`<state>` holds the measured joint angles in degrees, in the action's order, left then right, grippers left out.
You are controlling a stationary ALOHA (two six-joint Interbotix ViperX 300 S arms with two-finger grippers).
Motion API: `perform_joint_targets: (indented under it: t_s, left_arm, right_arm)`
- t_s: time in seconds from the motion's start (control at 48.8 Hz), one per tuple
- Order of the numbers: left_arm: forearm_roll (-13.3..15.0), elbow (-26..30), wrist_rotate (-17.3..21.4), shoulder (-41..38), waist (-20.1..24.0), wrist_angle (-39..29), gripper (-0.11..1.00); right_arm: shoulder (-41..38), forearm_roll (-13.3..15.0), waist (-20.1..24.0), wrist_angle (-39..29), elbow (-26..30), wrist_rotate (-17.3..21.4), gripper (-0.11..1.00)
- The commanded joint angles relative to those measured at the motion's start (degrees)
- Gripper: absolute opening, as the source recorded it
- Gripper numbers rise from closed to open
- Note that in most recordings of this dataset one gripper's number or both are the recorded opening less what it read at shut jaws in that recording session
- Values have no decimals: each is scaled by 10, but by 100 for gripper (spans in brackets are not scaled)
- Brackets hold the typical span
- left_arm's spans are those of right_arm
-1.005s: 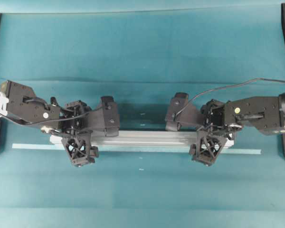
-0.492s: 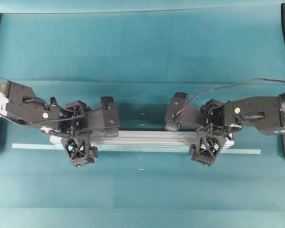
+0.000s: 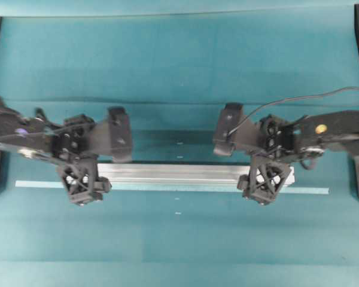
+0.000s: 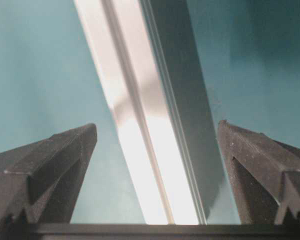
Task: Lift the metal rail with both hands and move it towards you.
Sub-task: 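Open both grippers and pull them outward away from the rail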
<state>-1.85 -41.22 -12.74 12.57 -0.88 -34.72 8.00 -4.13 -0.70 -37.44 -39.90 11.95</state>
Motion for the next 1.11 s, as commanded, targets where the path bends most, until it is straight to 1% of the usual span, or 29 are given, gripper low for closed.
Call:
perform_joint_targets:
  t_s: [0.0,0.123,0.246,0.41,0.677,0.984,1.087]
  left_arm:
    - [0,6,4,47,-3,2,96]
    - [0,4,20,111,-2,2,96]
    - [1,3,47,166,-2,9,96]
    - [0,-11,76,234,-2,43,96]
    - [1,-39,77,318,-2,133,95]
    - [1,-47,76,379,-2,143,95]
    - [0,-48,76,397,-1,152,95]
  right_arm:
    - [33,3,-2,-4,12,-1,100]
    - [81,9,-4,-5,13,2,100]
    - [127,15,-6,-1,9,4,100]
    - [178,16,-7,25,2,2,100]
    - [253,18,-7,89,-19,0,100]
    - [370,18,-7,214,-56,0,99]
    - [410,18,-7,225,-66,0,99]
